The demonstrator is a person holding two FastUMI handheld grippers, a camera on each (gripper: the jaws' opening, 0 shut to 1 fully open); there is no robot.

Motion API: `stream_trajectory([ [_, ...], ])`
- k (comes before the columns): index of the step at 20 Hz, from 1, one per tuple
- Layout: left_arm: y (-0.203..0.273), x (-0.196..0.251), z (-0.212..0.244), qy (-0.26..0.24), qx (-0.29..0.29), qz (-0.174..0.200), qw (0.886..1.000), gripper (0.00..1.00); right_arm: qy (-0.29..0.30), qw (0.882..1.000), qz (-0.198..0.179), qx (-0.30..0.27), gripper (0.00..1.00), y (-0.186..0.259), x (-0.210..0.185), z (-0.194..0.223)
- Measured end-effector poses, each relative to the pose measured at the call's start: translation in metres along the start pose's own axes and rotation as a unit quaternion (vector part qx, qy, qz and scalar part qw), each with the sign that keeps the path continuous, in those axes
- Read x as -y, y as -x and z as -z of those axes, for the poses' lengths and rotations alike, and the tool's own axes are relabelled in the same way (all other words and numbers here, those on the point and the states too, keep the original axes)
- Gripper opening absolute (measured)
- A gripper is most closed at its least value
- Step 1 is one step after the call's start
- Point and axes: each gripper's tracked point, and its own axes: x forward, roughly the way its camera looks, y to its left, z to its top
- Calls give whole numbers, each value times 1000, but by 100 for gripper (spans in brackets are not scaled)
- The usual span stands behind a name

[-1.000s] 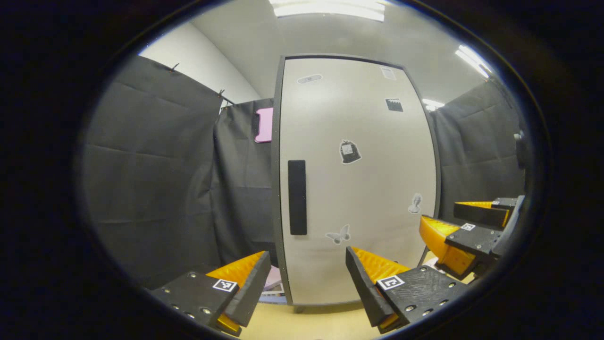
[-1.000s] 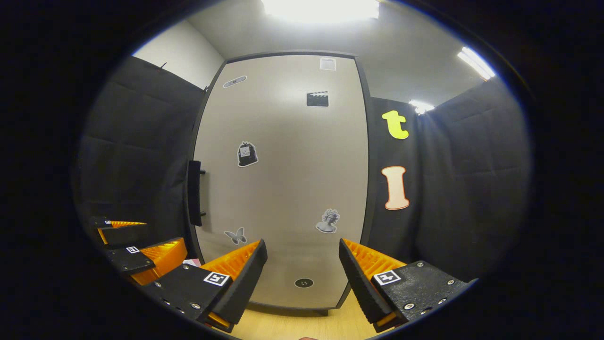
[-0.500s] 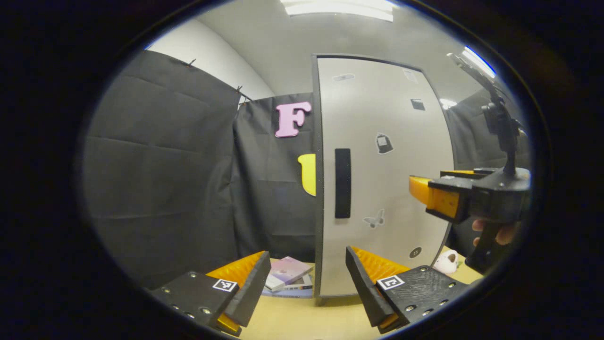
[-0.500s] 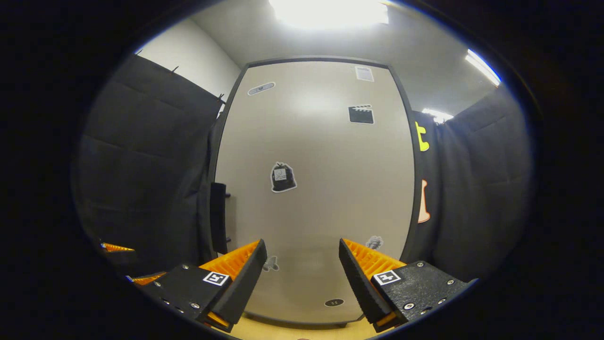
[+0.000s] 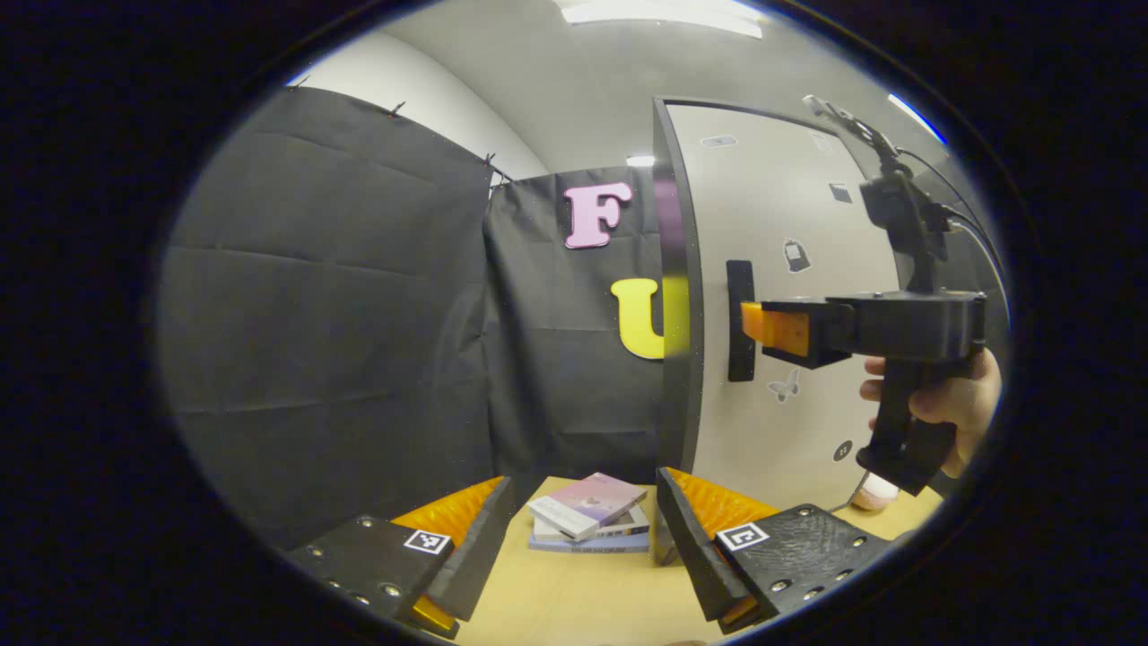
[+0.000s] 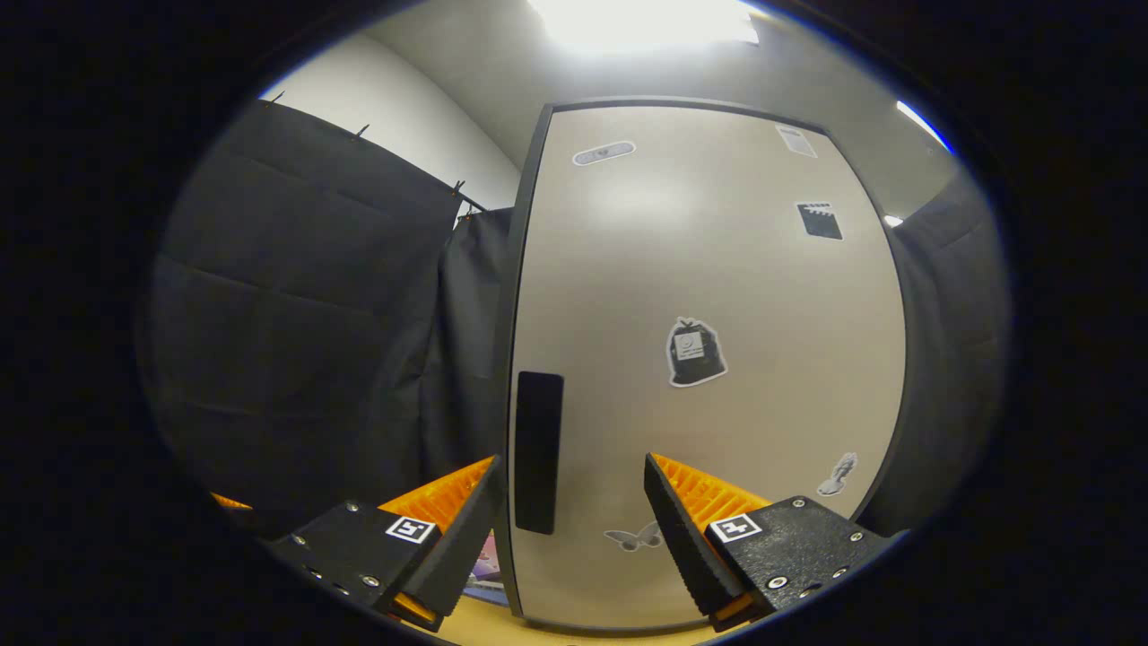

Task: Open the cabinet door with the right hand, grasp the bottle in the cabinet with the left hand and place it on the coaster, then close the cabinet door with the right hand.

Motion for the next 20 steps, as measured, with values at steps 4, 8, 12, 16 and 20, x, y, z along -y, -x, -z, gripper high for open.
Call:
stream_trajectory([
  [4, -1, -24, 11, -1, -9, -3, 1000, 92, -17, 999, 17, -27, 91, -26, -8, 14],
  [8, -4, -39, 18, 11, -15, -5, 1000, 92, -3, 998, 40, -55, 83, -37, -1, 26],
  [12, -10, -41, 20, 19, -17, 2, 1000, 92, -4, 998, 13, -68, 51, -40, -16, 29],
  [16, -10, -41, 20, 16, -12, 7, 1000, 92, -3, 997, -18, -72, 31, -40, -17, 31],
  [20, -9, -46, 24, 28, -16, 3, 999, 99, 4, 996, -37, -81, 25, -36, -17, 31],
])
